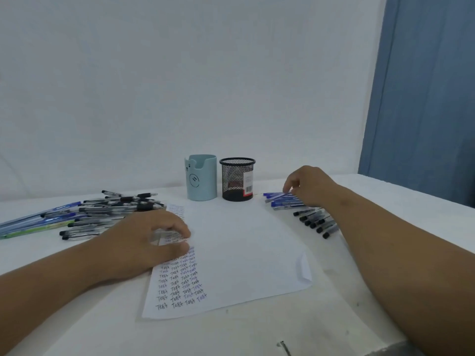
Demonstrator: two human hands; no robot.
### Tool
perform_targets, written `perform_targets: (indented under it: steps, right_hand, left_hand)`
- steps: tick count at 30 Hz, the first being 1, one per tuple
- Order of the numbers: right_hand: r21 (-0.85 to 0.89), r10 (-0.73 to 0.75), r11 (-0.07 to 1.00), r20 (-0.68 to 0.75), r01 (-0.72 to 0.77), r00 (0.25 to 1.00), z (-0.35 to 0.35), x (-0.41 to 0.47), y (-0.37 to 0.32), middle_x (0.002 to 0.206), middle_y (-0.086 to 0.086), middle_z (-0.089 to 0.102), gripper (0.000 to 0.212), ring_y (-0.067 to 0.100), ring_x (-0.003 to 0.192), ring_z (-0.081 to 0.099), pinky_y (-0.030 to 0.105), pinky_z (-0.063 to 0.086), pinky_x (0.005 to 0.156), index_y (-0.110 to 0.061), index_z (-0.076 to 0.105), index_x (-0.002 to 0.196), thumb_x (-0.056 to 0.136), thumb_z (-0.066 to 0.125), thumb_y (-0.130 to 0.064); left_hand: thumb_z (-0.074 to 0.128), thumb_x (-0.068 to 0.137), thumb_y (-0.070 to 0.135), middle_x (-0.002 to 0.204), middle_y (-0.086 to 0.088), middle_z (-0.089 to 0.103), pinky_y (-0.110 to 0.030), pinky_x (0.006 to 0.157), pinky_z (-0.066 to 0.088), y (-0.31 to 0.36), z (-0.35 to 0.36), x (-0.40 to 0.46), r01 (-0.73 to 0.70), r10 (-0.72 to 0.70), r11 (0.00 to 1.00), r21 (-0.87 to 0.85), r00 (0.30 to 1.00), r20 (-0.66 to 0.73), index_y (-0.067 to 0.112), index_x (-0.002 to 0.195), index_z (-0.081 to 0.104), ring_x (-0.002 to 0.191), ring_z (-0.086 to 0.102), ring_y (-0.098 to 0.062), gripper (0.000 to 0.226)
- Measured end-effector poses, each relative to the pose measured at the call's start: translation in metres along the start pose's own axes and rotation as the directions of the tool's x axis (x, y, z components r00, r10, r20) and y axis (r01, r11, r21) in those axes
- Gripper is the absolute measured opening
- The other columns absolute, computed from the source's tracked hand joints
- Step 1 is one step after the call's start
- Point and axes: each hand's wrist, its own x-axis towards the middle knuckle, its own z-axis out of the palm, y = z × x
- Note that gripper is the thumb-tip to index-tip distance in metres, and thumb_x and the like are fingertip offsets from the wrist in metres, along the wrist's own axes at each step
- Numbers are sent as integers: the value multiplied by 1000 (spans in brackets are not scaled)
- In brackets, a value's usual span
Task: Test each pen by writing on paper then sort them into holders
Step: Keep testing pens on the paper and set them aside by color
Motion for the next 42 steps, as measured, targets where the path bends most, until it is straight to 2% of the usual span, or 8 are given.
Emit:
perform_targets:
  steps: [7,12,17,20,23,29,33,42]
  right_hand:
    - [39,6,999,46,-7,999,2,-2,-6,129,1,63,43,21,120,58,27,46,95,-18,71,119,89,52,6]
    - [270,-294,920,-12,286,956,6,-21,-64,106,-8,64,18,13,98,61,26,50,84,-23,76,103,92,66,-12]
    - [340,-557,800,114,494,823,12,-57,-129,92,-24,65,12,-2,93,61,14,47,83,-32,76,103,93,69,-29]
    - [326,-631,760,159,563,759,23,-67,-146,88,-26,62,15,-6,88,57,9,42,74,-32,76,106,94,67,-32]
    - [308,-654,748,191,588,732,31,-70,-144,96,-23,66,13,-3,93,59,14,43,78,-34,76,104,94,67,-34]
    - [340,-659,738,176,583,731,32,-69,-142,97,-24,68,11,-3,96,60,18,49,85,-35,76,100,93,67,-32]
    - [351,-653,741,178,573,736,34,-68,-142,97,-24,69,10,-3,96,60,21,50,86,-35,76,98,93,68,-35]
    - [362,-649,743,188,562,737,32,-68,-142,95,-25,68,9,-3,96,61,26,52,88,-38,76,97,92,68,-37]
  left_hand:
    - [73,76,54,115,34,64,-10,92,36,1,0,0,42,-42,999,-8,999,-5,41,100,74,111,54,17,28]
    - [73,88,37,108,33,67,-14,87,41,1,-10,-1,63,-70,996,-58,991,-115,37,97,76,103,59,15,9]
    - [80,83,16,93,19,71,-7,81,43,-18,-44,-2,11,33,980,198,975,-218,33,89,76,96,62,3,19]
    - [71,68,40,94,18,68,-25,86,49,-34,-70,-16,79,-37,930,359,992,-123,44,88,68,94,61,-2,20]
    - [67,60,54,93,19,67,-26,82,50,-44,-80,-19,145,-137,913,382,989,-47,46,83,67,90,62,-1,25]
    - [83,79,18,79,10,67,-26,75,51,-57,-71,-13,163,-137,928,336,985,-101,35,85,65,76,61,-14,25]
    - [78,82,10,77,10,68,-10,65,42,-59,-66,-9,148,-113,918,367,987,-114,31,78,66,73,61,-10,24]
    - [67,90,5,82,13,70,-13,66,41,-41,-68,-11,136,-115,953,272,989,-93,28,82,70,77,62,-5,24]
